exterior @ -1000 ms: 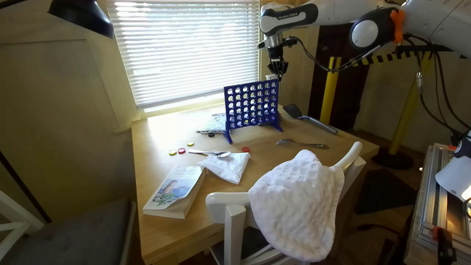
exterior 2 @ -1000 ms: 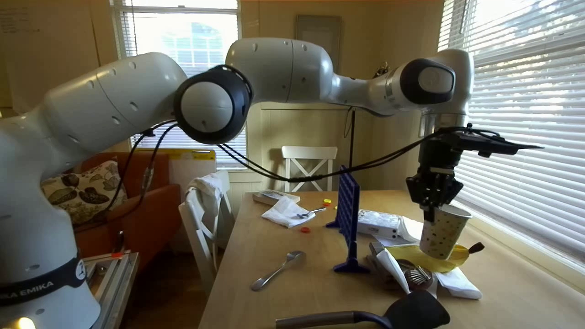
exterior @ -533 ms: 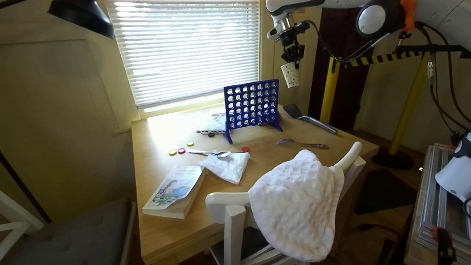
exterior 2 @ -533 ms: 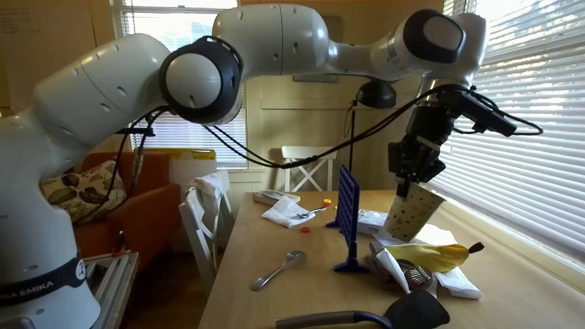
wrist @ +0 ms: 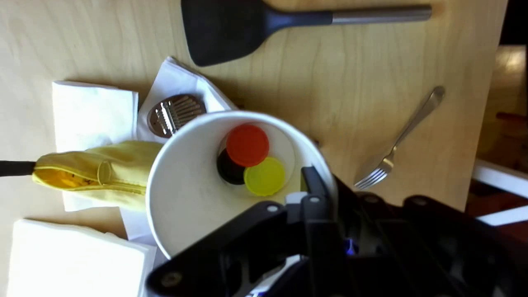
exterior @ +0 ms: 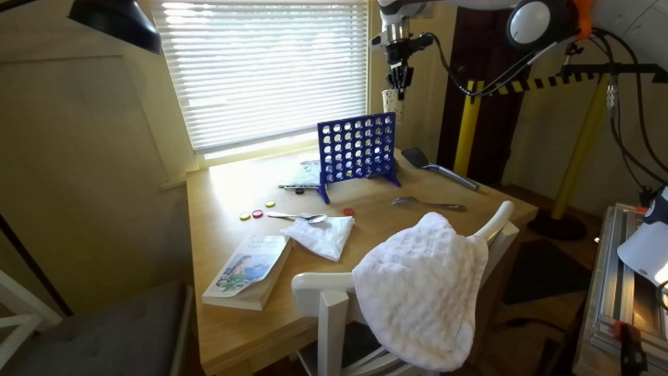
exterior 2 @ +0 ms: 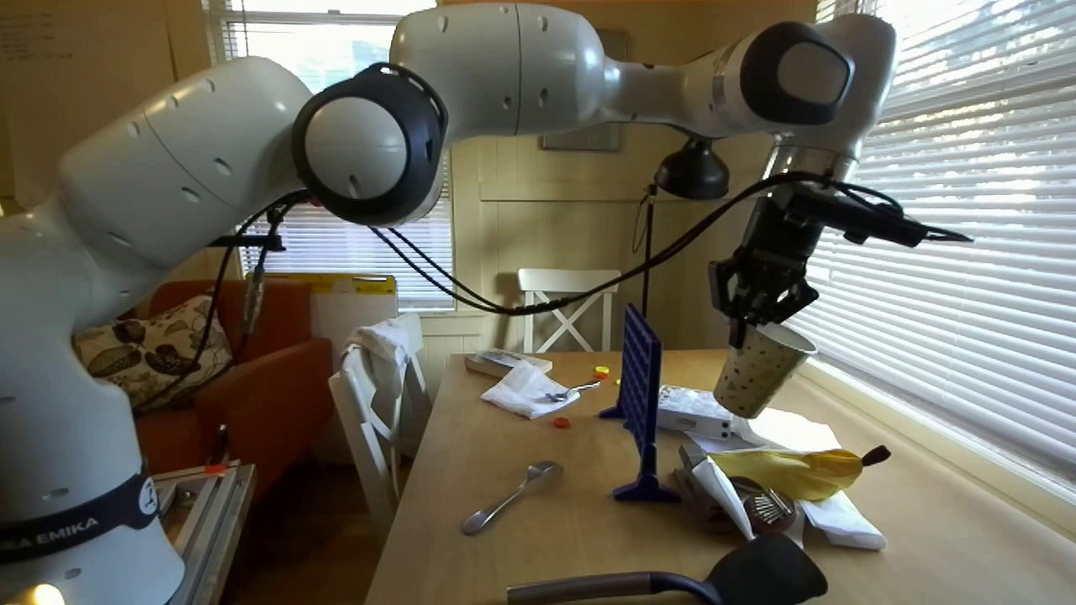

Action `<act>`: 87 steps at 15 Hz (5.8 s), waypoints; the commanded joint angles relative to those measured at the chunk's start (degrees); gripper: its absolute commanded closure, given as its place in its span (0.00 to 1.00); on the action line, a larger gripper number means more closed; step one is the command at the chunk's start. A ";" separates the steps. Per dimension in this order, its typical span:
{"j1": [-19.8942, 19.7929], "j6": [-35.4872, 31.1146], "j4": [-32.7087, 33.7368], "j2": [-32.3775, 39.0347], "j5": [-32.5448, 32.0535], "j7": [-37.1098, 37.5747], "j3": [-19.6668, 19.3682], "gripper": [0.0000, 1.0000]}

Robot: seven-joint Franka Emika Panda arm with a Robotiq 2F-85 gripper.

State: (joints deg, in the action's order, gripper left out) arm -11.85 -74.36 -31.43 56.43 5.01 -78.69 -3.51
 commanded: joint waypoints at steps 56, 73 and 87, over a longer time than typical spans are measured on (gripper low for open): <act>32.16 -0.93 -67.96 -50.06 -2.93 92.69 3.25 0.99; 22.74 -1.29 -85.61 -47.63 -22.70 64.62 10.21 0.99; 22.38 -0.98 -79.74 -37.21 -41.61 53.86 12.39 0.99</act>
State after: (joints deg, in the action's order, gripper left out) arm 9.95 -77.58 -118.23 12.40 -29.49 -21.03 7.73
